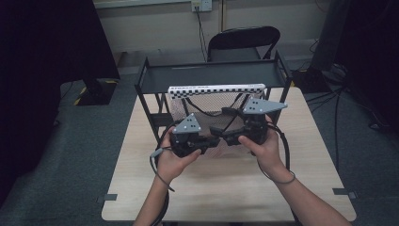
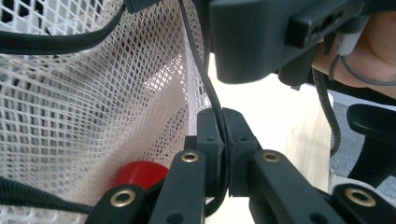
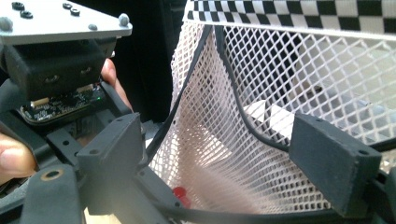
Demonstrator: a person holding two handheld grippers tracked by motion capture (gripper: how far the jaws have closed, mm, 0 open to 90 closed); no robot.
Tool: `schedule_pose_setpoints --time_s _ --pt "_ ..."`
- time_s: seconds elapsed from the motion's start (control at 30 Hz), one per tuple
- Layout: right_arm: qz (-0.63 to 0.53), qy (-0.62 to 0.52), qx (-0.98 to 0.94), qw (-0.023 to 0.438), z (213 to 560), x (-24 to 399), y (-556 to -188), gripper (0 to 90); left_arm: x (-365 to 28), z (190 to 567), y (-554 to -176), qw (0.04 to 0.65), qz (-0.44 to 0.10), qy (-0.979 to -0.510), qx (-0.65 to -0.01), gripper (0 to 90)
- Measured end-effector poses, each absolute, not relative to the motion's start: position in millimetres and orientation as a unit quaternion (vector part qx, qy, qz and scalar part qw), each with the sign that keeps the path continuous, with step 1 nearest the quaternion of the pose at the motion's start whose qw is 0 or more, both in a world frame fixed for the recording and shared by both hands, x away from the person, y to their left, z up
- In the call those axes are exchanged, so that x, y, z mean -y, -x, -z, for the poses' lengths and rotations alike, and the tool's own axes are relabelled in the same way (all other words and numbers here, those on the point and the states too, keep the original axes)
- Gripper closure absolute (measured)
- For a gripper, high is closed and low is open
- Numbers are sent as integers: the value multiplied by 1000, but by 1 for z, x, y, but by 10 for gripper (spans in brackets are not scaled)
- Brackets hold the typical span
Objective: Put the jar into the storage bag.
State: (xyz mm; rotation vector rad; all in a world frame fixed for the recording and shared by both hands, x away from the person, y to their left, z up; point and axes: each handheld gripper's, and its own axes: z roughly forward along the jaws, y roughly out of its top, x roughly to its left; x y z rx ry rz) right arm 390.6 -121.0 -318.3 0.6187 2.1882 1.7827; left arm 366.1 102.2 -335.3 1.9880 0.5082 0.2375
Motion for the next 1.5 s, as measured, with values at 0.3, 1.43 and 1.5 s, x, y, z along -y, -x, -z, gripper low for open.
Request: schedule_pose_setpoints --time_s 0.3,1.43,1.5 --pt "-602 -206 -761 125 325 123 -388 150 -105 339 -369 513 -113 -821 -226 691" --pt "-605 -197 -761 132 349 155 -375 0 -100 340 -366 558 -64 -810 -171 4" --pt "-605 -195 -760 132 351 158 -373 0 -100 342 -365 559 -58 -810 -167 5"
